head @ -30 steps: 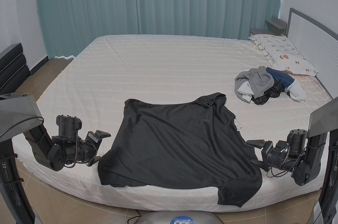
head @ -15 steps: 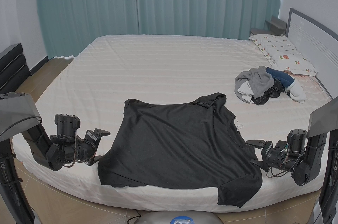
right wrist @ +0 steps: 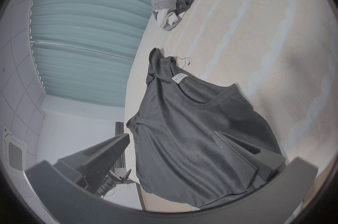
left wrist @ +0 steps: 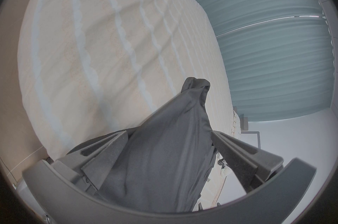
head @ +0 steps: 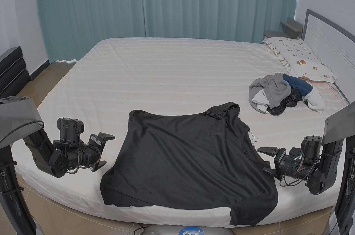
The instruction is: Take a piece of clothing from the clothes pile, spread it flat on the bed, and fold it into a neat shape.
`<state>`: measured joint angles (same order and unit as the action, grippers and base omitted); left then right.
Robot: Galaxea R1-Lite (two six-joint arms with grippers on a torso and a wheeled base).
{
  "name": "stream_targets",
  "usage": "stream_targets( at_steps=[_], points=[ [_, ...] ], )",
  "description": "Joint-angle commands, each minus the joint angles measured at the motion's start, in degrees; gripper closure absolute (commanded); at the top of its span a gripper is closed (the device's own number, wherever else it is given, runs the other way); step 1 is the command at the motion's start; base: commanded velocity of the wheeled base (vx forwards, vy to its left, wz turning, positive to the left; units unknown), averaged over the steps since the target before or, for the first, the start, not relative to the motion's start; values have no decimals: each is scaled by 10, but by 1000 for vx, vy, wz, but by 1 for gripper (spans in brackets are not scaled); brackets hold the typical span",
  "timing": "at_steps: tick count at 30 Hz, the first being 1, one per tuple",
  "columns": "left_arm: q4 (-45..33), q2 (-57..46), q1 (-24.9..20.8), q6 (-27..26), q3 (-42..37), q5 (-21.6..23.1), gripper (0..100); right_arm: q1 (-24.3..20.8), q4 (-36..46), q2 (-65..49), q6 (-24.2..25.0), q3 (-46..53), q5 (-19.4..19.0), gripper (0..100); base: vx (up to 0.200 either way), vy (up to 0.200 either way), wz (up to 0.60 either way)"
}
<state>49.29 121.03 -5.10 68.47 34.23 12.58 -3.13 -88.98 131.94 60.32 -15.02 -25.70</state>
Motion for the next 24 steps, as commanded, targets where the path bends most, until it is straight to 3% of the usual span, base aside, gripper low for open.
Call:
stream_targets(
  at_steps=[1,7,14,24],
  points=[
    [-1,3,1,0,13,0,0,0,-7,2,0,0,-1,0,0,0,0],
    [-15,26,3,-1,72,-13,0,0,-7,2,0,0,0,0,0,0,0],
    [-71,56,1,-10,201,-44,0,-1,-7,3,0,-1,2,0,0,0,0],
    [-212,217,-52,-50,540,-101,0,-3,-8,4,-2,3,4,0,0,0,0]
  ],
)
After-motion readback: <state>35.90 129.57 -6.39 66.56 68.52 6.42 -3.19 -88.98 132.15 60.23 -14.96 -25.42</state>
